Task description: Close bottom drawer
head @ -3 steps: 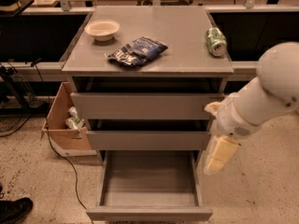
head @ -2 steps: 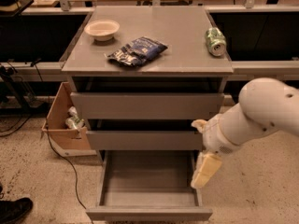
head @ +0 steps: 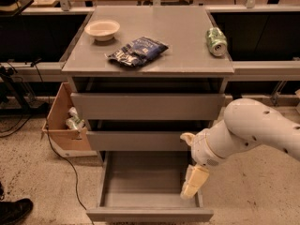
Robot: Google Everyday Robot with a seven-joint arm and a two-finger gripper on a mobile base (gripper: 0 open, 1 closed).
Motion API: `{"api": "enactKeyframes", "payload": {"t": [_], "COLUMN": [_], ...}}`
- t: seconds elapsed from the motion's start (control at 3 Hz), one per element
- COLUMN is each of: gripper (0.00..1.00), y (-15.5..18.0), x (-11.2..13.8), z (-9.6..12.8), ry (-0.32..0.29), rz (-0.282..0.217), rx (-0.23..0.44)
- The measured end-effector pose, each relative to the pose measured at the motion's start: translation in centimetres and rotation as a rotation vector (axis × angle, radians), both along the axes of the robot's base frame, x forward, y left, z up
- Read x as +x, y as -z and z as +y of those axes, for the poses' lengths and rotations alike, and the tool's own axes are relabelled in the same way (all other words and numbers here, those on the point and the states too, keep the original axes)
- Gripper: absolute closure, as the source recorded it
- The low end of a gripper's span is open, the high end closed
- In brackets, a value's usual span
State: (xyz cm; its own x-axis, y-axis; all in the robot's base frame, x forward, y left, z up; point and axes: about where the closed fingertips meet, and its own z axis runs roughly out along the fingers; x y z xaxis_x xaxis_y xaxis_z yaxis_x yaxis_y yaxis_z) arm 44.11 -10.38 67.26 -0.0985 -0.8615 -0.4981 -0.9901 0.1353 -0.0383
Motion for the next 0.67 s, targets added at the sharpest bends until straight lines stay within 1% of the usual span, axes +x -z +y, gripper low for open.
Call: {"api": "enactKeyframes", "payload": {"t": [0.33, 0.67], "gripper": [0.0, 0.0], "y": [-0.8, 1.6], "x": [-0.9, -2.8], "z": [0.2, 0.5], "ry": [-0.002, 0.018], "rz": [0.022, 0.074], "rx": [0.003, 0.043]}}
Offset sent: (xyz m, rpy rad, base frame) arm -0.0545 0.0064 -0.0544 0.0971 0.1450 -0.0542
